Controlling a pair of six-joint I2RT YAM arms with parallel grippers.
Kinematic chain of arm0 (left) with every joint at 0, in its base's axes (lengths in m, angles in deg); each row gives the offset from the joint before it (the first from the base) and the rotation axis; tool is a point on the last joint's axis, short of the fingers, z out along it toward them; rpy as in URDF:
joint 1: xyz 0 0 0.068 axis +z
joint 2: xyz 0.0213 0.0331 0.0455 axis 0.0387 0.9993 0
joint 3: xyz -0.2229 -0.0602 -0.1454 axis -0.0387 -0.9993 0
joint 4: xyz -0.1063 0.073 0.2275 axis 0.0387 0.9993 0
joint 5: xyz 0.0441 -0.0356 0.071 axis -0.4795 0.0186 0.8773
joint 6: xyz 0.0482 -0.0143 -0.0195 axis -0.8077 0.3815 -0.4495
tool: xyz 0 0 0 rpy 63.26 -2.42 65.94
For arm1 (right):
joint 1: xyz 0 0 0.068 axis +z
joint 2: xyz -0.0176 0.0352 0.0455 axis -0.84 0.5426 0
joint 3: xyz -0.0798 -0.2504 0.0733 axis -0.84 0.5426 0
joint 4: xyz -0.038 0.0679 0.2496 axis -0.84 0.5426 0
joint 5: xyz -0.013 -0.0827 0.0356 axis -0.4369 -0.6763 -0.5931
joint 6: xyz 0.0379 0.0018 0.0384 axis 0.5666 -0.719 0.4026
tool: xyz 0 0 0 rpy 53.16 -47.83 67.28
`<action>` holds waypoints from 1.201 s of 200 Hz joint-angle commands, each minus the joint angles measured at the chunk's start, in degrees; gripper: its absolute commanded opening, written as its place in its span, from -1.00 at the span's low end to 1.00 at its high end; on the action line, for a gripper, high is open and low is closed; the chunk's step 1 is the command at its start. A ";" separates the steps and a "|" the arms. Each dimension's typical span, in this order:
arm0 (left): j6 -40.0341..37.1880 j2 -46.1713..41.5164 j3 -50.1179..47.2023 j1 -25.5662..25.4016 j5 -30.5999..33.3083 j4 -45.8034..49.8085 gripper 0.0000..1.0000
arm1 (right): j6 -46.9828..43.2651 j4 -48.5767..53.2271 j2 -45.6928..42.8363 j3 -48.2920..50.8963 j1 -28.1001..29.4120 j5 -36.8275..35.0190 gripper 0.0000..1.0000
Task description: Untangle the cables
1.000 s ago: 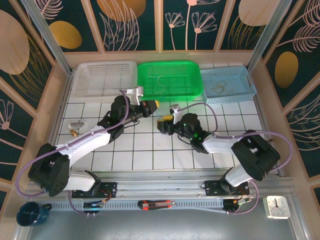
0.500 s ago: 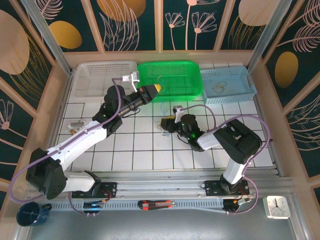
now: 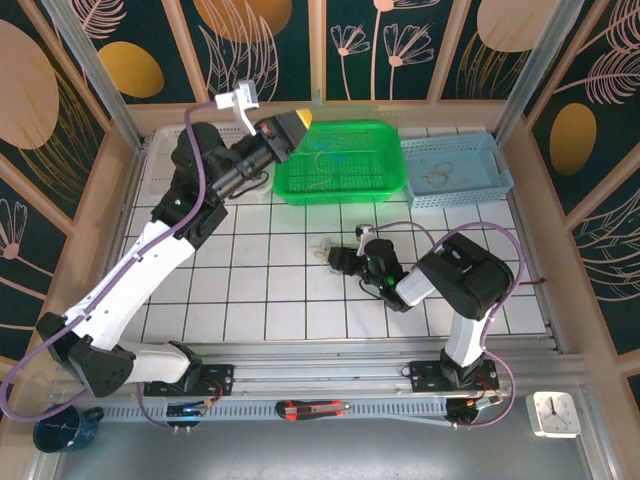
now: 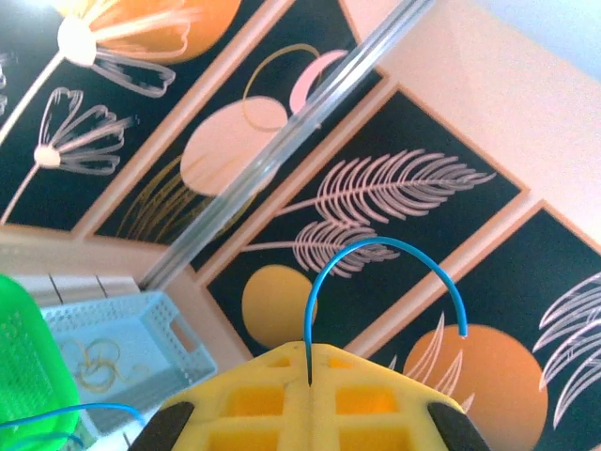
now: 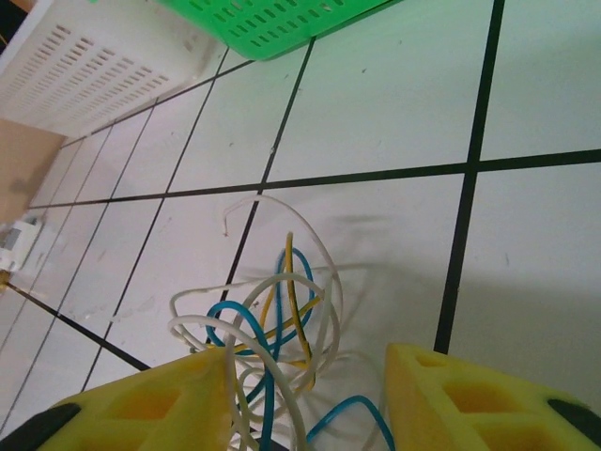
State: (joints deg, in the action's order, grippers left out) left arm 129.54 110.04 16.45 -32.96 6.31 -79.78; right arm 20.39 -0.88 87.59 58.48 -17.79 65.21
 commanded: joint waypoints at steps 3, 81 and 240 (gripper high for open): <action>-7.17 3.02 6.26 1.50 4.67 9.65 -1.00 | 1.48 0.72 -3.90 0.50 -0.25 1.33 -0.01; -15.34 10.49 10.28 16.85 11.12 12.67 -1.00 | -1.70 19.02 -18.48 -4.52 -2.45 4.26 0.11; -25.74 30.62 19.75 29.47 13.56 9.09 -1.00 | -4.05 39.87 -23.43 -19.32 -13.73 10.66 0.11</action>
State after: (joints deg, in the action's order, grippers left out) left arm 106.06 139.08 35.77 -4.09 19.12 -68.63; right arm 15.62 36.87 65.97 41.32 -30.92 75.11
